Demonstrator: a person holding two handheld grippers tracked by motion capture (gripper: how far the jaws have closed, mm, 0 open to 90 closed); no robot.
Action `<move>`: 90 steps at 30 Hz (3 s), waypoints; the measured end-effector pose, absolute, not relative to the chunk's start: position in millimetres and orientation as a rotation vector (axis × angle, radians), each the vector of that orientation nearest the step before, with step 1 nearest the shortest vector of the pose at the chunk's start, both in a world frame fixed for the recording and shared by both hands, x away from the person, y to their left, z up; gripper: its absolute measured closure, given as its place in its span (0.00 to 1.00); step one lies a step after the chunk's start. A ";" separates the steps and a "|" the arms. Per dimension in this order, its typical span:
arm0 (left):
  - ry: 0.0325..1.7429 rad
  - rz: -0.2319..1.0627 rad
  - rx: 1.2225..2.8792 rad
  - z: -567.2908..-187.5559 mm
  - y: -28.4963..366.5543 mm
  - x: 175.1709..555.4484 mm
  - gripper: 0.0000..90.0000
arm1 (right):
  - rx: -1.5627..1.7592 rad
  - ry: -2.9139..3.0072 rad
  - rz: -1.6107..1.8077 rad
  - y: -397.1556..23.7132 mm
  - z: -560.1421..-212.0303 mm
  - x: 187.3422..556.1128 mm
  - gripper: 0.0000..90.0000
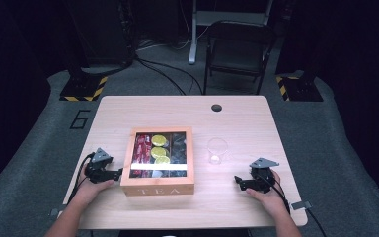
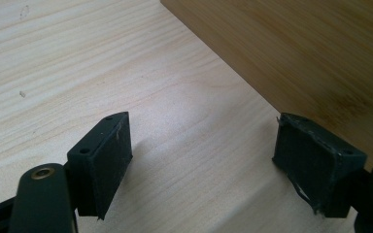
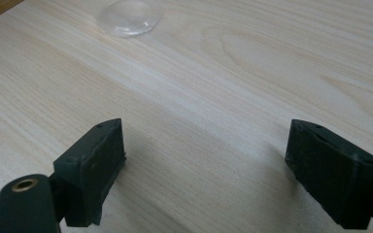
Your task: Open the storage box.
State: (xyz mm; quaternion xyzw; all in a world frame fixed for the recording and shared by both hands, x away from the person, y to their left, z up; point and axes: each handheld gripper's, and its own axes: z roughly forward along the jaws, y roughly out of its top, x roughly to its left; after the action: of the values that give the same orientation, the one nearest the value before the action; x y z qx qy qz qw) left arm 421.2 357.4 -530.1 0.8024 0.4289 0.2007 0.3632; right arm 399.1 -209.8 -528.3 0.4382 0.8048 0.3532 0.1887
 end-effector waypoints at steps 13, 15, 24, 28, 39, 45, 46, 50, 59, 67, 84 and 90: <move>1.117 0.506 2.066 -528.7 357.8 418.6 0.27 | 1.279 2.272 0.946 -208.1 -521.6 397.0 0.29; 1.126 0.502 2.063 -528.3 357.6 418.8 0.28 | 1.277 2.282 0.937 -208.5 -520.0 395.2 0.36; 1.171 0.464 2.045 -524.3 359.3 418.7 0.36 | 1.319 2.303 0.925 -207.8 -515.7 395.5 0.42; 1.194 0.423 2.039 -521.4 360.1 415.8 0.42 | 1.281 2.337 0.941 -203.1 -509.5 394.0 0.46; 1.194 0.406 1.970 -504.2 366.3 397.5 0.44 | 1.210 2.279 1.091 -186.4 -486.3 385.3 0.56; 1.214 0.404 1.944 -498.4 368.2 387.8 0.46 | 1.194 2.285 1.183 -177.9 -475.0 382.3 0.57; 1.214 0.404 1.944 -498.4 368.2 387.8 0.47 | 1.194 2.285 1.183 -177.9 -475.0 382.3 0.57; 1.211 0.409 1.918 -493.7 369.5 383.6 0.47 | 1.159 2.282 1.226 -170.1 -466.4 379.2 0.57; 1.193 0.392 1.899 -486.4 373.2 380.0 0.49 | 1.093 2.293 1.280 -157.7 -458.0 376.0 0.58; 1.181 0.400 1.881 -478.2 370.6 370.9 0.51 | 1.001 2.343 1.291 -138.8 -453.9 369.8 0.61; 1.144 0.421 1.884 -469.0 357.8 362.3 0.51 | 0.882 2.421 1.324 -114.4 -456.7 357.6 0.63; 1.133 0.436 1.885 -468.7 355.4 361.0 0.51 | 0.800 2.479 1.340 -106.9 -456.3 354.3 0.70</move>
State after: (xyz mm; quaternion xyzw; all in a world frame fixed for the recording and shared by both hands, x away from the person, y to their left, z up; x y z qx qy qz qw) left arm 361.0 355.4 -468.7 0.7572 0.4550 0.1751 0.4347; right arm 354.3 -106.9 -456.3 0.2714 0.8415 0.4550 0.1057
